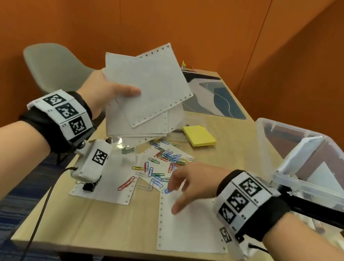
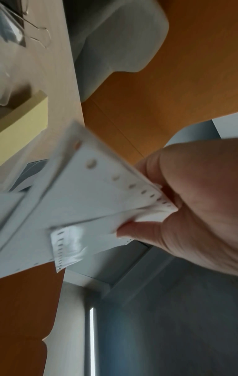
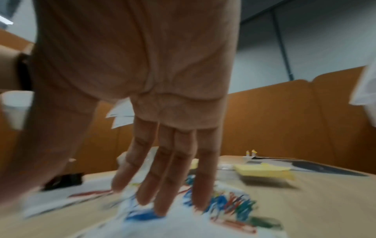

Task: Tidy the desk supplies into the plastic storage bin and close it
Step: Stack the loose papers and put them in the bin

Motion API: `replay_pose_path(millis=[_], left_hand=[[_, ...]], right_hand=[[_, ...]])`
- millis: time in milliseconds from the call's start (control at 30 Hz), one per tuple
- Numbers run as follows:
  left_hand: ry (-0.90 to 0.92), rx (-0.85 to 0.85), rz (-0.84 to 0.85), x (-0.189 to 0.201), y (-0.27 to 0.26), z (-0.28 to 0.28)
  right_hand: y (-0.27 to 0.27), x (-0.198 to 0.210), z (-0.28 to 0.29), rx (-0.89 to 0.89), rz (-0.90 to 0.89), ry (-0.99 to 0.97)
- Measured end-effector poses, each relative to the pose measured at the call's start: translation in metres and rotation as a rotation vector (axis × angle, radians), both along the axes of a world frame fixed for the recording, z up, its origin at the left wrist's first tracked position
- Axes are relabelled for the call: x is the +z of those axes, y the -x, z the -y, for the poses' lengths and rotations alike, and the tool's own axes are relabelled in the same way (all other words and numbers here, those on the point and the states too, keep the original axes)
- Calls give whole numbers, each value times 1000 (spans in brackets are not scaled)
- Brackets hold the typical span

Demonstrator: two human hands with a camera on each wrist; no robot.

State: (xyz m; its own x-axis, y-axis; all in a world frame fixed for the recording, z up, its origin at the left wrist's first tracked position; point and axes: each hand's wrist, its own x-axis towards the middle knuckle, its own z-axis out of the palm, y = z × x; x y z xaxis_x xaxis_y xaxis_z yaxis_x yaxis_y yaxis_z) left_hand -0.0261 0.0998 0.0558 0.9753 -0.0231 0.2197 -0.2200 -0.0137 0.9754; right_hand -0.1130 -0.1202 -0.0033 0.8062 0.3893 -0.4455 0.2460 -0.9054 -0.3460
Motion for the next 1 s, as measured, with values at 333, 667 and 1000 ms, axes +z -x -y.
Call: replay_pose_path(millis=[333,667,1000], left_hand=[[-23,-57,-27,-6,9,9],[34,-61,-49,-2,16,7],[109,-34,-43,5,22,-8]], right_hand=[[1,-17,-12,364,44,297],[-3,-12,-31,610,354,447],[-20,-22,-34,634,458,380]])
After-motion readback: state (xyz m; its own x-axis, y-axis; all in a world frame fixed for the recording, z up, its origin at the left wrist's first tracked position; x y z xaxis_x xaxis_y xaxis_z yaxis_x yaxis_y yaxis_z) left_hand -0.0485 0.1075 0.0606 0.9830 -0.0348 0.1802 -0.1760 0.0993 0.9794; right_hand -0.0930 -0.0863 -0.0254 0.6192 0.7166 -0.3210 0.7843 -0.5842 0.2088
